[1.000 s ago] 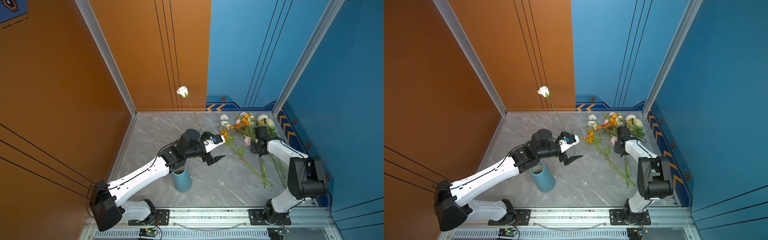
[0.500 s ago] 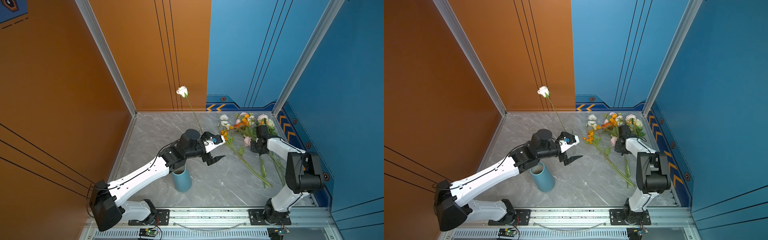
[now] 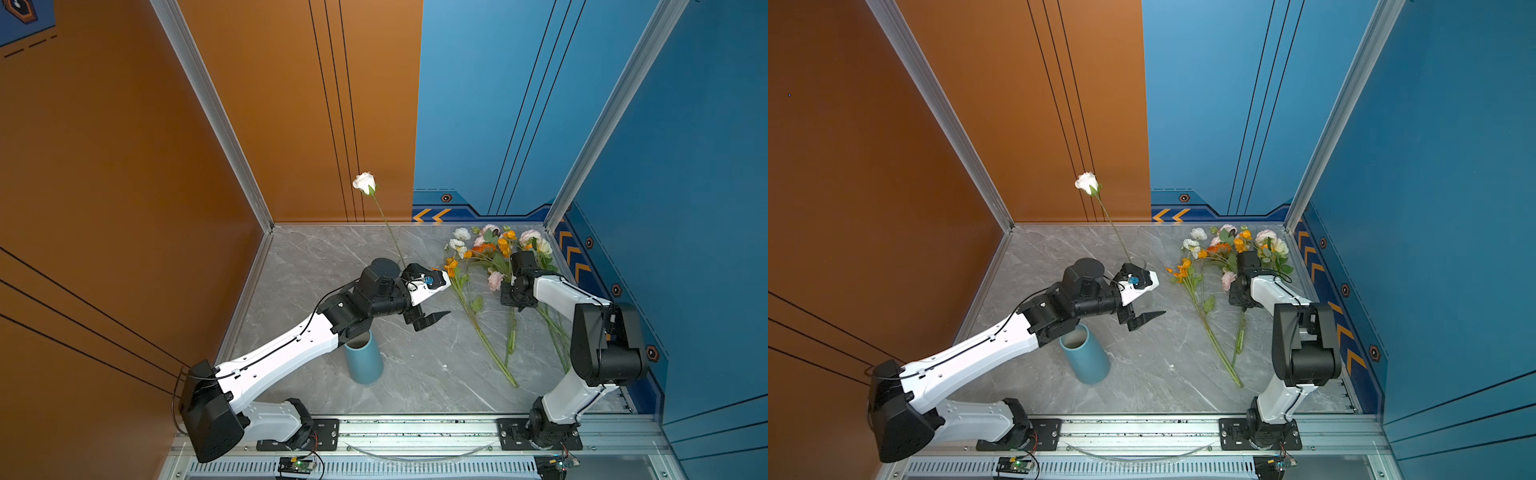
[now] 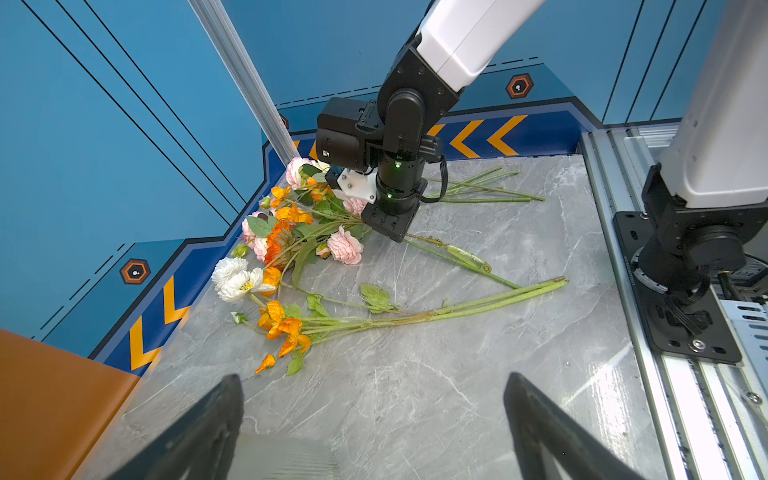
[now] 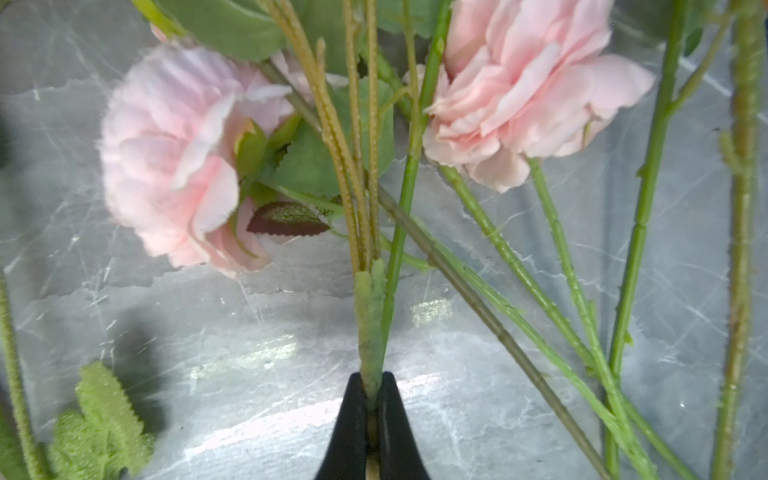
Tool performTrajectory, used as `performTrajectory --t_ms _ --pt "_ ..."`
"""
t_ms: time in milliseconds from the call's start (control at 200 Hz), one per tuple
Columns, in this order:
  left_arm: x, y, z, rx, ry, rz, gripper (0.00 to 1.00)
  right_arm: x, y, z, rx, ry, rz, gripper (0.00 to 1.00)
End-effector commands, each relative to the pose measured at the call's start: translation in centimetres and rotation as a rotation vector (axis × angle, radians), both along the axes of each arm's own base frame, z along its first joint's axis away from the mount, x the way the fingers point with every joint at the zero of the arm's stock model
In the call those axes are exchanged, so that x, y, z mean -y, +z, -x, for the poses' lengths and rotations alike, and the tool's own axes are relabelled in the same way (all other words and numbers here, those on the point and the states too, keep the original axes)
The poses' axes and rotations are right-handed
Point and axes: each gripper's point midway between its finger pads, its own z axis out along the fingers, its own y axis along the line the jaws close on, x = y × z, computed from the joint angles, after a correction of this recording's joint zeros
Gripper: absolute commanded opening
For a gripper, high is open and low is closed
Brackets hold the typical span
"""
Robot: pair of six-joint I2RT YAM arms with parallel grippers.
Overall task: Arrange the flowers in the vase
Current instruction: 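Lower the right gripper onto the flower stems while the left moves near the vase, then close the right gripper on the orange poppy stems and lift them upright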
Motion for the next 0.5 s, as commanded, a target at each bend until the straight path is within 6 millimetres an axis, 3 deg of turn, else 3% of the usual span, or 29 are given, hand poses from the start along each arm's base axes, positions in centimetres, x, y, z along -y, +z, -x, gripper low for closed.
performTrajectory --t_ms 0,496 --pt "0.3 -0.3 0.5 0.004 -0.02 -0.006 0.98 -0.1 1.6 0.0 0.025 0.016 -0.001 0.0" --pt "0.4 -0.4 0.6 0.004 -0.024 -0.009 0.98 -1.1 8.8 1.7 0.089 0.077 -0.018 0.0"
